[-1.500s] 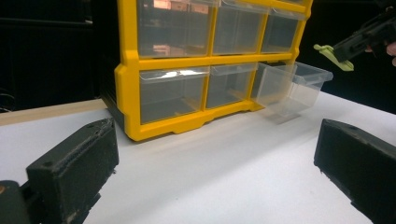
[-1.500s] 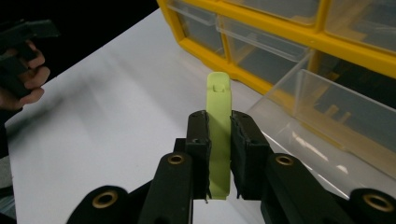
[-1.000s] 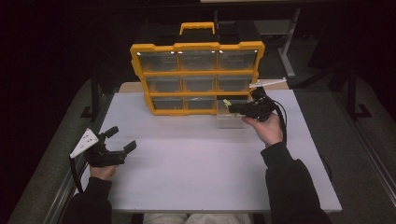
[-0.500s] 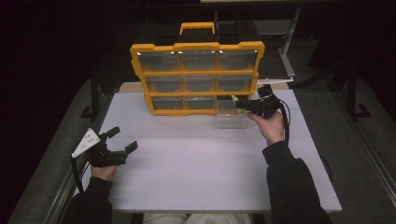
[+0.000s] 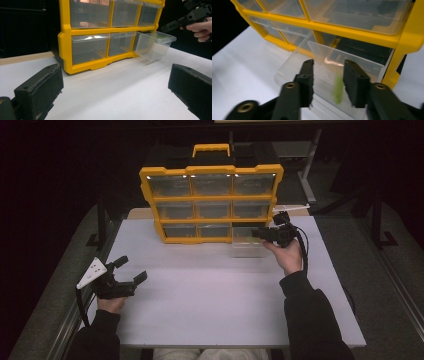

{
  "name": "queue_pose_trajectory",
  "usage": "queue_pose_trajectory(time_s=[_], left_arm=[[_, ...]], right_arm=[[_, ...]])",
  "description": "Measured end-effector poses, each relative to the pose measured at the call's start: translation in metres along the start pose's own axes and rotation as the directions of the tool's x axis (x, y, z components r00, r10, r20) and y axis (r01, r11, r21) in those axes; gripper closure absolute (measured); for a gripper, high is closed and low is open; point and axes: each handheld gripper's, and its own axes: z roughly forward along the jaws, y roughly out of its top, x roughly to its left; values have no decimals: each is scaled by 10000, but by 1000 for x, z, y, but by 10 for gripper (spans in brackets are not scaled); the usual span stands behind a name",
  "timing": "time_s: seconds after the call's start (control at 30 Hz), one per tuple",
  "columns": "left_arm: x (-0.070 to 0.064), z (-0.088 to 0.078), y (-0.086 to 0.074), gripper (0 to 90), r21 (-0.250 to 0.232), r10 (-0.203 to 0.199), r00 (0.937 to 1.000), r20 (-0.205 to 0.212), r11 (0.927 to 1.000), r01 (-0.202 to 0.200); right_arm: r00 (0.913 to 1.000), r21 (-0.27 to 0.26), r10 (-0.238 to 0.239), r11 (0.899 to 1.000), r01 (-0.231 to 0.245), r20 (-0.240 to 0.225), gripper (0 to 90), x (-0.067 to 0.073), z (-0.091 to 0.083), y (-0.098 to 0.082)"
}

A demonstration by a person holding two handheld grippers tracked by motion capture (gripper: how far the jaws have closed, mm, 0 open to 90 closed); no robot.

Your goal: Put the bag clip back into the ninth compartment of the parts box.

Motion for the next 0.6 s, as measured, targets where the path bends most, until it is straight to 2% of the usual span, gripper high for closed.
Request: queue_pose_trajectory(time_s=[0.27,0.5,0.6], left_arm=[[0,-1,0,0,-36,-31,10000,-15,10000,31],[1,1,0,0,13,6,10000,-16,10000,-6],[1,0,0,0,12,28,10000,-37,10000,-28]], right_arm=[[9998,148,-143,9998,142,108,370,6,2,-1],[9972,602,-354,9977,314,657,129,18,-1,-4],[9976,474,-440,9980,415,533,60,24,-4,-4]])
